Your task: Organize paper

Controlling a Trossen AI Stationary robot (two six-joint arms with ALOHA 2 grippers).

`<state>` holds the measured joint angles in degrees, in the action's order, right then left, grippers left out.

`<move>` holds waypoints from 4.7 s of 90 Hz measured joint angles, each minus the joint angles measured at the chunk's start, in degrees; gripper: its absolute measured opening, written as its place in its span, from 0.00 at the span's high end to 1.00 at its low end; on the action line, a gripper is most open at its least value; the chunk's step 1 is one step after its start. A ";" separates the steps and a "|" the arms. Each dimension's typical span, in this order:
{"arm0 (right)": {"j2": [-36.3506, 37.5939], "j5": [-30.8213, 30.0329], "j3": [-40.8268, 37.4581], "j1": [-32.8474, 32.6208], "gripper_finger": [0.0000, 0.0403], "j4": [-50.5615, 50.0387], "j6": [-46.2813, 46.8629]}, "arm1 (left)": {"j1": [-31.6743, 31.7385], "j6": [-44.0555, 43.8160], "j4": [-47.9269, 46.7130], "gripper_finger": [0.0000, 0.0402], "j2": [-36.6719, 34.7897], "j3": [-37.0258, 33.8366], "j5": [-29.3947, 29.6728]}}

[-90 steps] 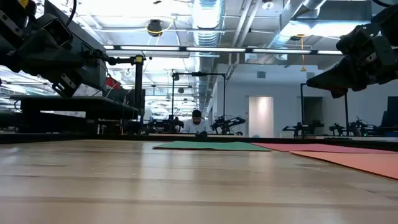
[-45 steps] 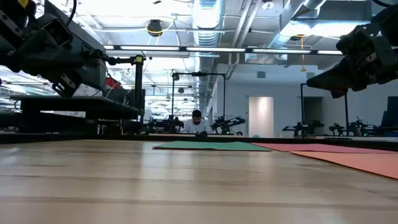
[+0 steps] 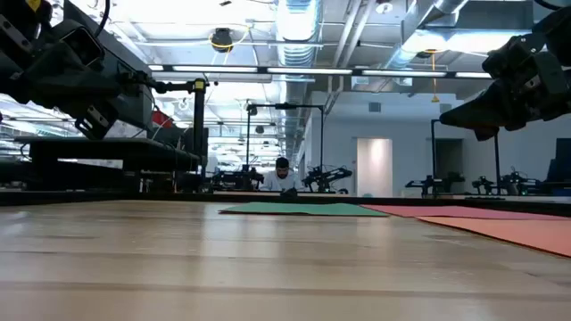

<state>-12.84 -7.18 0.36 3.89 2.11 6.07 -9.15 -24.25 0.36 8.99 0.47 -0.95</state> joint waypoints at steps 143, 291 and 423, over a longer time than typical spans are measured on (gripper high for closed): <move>-31.56 -25.61 33.81 -21.90 1.00 -6.43 1.61 | 0.02 -0.48 0.22 1.00 0.00 0.00 1.81; -95.94 -9.10 63.13 -5.48 0.47 -11.31 -5.84 | 1.42 15.10 16.82 1.00 12.99 1.14 20.89; -99.06 -9.44 63.17 -4.08 0.85 -10.84 -5.22 | 14.62 30.54 18.86 1.00 50.18 17.57 16.06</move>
<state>-111.90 -16.62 63.53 -0.19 -8.73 0.84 5.48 6.28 19.22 59.18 18.04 15.11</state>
